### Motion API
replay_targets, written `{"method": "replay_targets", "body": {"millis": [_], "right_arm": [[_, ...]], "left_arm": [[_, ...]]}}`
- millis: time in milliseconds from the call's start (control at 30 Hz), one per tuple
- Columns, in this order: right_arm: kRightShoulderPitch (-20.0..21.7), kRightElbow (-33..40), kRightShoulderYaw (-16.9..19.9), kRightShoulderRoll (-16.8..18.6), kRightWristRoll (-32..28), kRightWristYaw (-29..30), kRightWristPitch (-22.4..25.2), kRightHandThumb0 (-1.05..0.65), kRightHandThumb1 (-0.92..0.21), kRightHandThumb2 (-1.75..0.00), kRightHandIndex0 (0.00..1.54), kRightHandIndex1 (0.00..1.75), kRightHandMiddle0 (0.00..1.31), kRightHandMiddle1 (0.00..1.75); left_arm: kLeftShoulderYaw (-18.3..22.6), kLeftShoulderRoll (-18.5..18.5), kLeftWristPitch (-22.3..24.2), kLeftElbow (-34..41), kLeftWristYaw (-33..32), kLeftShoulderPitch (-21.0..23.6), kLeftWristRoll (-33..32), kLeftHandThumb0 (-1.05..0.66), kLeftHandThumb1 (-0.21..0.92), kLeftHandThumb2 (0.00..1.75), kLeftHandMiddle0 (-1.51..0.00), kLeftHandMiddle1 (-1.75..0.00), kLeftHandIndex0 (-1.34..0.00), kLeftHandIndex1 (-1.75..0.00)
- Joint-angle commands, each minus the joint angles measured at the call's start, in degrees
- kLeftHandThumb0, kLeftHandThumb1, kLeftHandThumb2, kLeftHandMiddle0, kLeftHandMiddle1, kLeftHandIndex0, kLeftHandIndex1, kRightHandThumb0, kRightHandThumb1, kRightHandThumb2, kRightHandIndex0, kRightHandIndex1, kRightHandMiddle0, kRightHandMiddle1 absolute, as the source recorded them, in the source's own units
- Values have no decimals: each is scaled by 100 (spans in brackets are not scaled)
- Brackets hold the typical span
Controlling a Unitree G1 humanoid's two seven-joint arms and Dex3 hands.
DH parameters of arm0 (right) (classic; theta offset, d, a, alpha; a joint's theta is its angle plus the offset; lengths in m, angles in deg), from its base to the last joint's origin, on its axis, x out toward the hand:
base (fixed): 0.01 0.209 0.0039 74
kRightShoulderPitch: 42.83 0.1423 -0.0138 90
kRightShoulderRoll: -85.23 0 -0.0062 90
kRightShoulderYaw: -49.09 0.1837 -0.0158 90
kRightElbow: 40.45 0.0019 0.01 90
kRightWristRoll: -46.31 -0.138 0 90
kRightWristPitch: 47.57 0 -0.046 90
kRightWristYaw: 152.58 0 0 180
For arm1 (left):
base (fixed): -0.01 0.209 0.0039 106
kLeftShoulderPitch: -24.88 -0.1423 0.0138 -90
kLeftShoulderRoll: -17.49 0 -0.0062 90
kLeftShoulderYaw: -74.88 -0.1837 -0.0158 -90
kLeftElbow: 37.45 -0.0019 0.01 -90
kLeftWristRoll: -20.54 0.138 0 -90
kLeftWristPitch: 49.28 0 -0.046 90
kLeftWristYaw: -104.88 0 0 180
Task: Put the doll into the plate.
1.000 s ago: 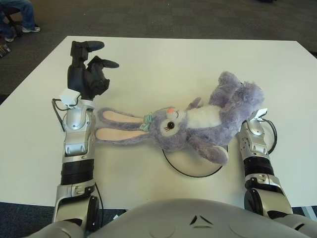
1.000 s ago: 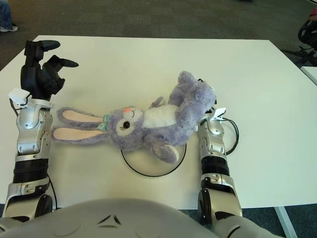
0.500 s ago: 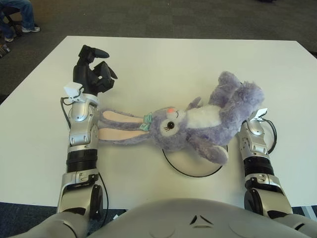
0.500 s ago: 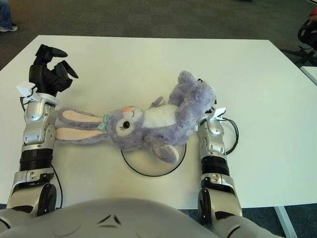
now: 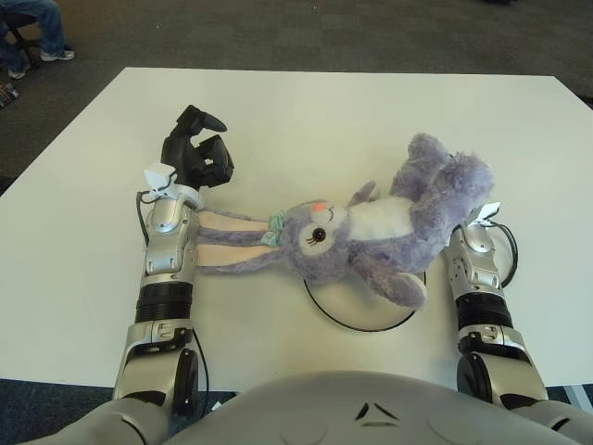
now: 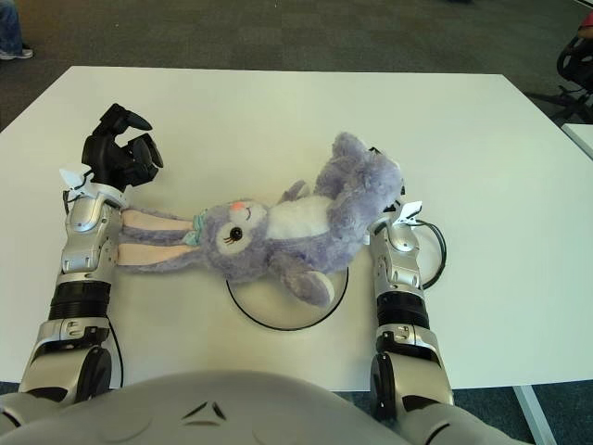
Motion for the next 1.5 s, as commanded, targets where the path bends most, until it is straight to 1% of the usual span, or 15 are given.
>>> {"method": "replay_targets", "body": {"millis": [0, 133, 333, 533, 600, 833, 1100, 1467], "right_arm": [[-111, -41, 9, -39, -29, -6, 142, -51, -23, -142, 128, 175, 68, 175], [-114, -36, 18, -46, -43, -13, 156, -51, -23, -141, 128, 175, 68, 175], [-104, -29, 51, -28, -49, 65, 176, -51, -24, -141, 128, 175, 68, 175], [-93, -15, 136, 85, -49, 334, 114, -51, -23, -141, 128, 175, 68, 175], [-84, -34, 173, 140, -28, 465, 20, -51, -23, -142, 128, 175, 68, 175], [-73, -74, 194, 202, 26, 708, -150, -52, -22, -143, 128, 175, 70, 175], [-88, -39, 173, 209, 42, 783, -117, -52, -21, -144, 128, 175, 70, 175], [-136, 11, 141, 179, 33, 723, -105, -53, -20, -145, 127, 175, 71, 175]], "left_arm": [[-11, -66, -147, -156, 69, -112, -6, -48, 30, 133, -113, -175, -62, -175], [-44, -157, -228, -289, 49, -165, 11, -49, 29, 135, -113, -175, -63, -175], [-100, -260, -168, -640, 47, -163, 33, -49, 27, 137, -116, -175, -65, -175], [-102, -276, -227, -1011, 8, -72, 66, -49, 27, 137, -120, -175, -65, -175], [-105, -289, -242, -1132, -77, -53, 130, -49, 28, 136, -121, -175, -64, -175], [-117, -336, -329, -1277, -195, -54, 252, -48, 30, 133, -122, -175, -62, -175], [-139, -307, -552, -1513, -142, -33, 307, -47, 33, 129, -123, -175, -60, -175], [-97, -384, -677, -1722, -351, -10, 355, -46, 36, 126, -122, -175, -58, -175]]}}
